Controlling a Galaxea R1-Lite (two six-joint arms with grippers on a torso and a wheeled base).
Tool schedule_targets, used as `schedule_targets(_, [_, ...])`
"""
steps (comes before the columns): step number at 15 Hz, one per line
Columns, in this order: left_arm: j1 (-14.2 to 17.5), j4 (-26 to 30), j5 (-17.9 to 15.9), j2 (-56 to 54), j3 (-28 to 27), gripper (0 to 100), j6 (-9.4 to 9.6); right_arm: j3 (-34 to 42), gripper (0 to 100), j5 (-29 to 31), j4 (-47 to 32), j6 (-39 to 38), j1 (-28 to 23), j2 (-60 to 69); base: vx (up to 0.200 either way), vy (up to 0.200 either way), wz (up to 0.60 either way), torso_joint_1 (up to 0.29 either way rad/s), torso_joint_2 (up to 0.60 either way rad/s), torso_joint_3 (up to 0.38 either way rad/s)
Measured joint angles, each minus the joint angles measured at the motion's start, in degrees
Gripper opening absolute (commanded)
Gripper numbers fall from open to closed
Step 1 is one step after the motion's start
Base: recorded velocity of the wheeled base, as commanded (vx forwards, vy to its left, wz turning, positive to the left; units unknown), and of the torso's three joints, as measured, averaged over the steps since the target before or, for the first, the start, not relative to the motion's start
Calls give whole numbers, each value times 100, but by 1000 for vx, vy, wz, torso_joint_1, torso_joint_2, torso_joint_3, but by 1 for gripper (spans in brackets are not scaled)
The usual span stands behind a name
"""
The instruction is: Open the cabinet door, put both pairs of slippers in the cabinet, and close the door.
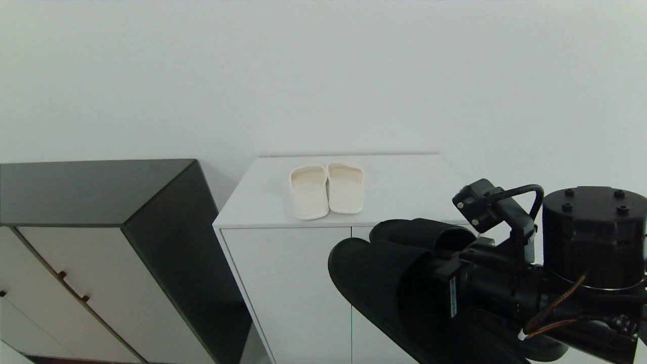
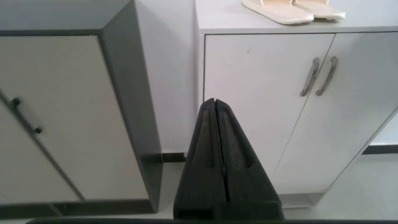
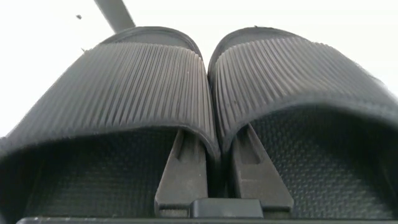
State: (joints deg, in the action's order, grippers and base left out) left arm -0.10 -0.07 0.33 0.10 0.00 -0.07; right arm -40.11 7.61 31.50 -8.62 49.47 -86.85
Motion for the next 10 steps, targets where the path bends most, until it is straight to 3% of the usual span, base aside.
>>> schedule_targets(10, [0,0,0,0,0,0,-6,216,0,-134,197,9,-5,-4,0,0,0,0,0,0])
